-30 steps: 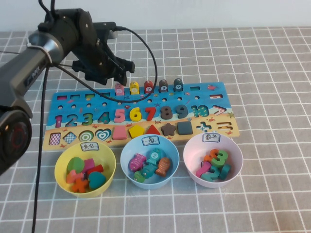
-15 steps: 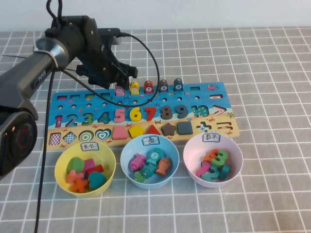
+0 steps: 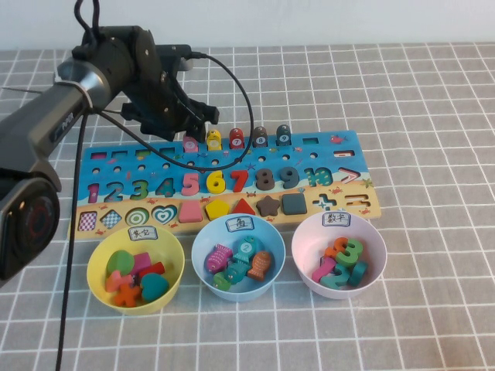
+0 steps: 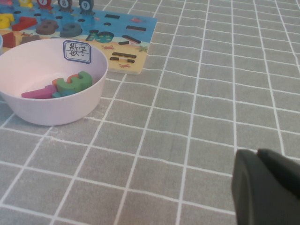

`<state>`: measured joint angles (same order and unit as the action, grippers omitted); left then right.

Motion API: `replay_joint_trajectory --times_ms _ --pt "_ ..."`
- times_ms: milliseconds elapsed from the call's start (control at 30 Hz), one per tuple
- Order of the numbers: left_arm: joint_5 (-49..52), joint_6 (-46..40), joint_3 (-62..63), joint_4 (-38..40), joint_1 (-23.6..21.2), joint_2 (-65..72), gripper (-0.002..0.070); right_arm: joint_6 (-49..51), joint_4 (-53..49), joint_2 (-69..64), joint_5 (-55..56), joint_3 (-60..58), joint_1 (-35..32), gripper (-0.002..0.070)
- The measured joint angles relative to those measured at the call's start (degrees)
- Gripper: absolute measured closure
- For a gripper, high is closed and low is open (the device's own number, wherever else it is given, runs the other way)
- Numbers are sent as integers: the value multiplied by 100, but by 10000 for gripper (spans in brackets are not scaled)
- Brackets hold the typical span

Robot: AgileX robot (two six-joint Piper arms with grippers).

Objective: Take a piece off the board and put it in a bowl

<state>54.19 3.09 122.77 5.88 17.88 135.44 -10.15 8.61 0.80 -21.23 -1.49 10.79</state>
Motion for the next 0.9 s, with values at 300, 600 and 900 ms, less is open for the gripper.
replay_joint_trajectory --times_ms 300,600,900 --pt "-11 0 0 -3 0 81 263 0 0 0 0 0 0 694" --pt "-29 0 0 -12 0 103 263 0 0 0 0 0 0 694" --pt "-29 0 0 -12 0 103 379 0 0 0 0 0 0 694"
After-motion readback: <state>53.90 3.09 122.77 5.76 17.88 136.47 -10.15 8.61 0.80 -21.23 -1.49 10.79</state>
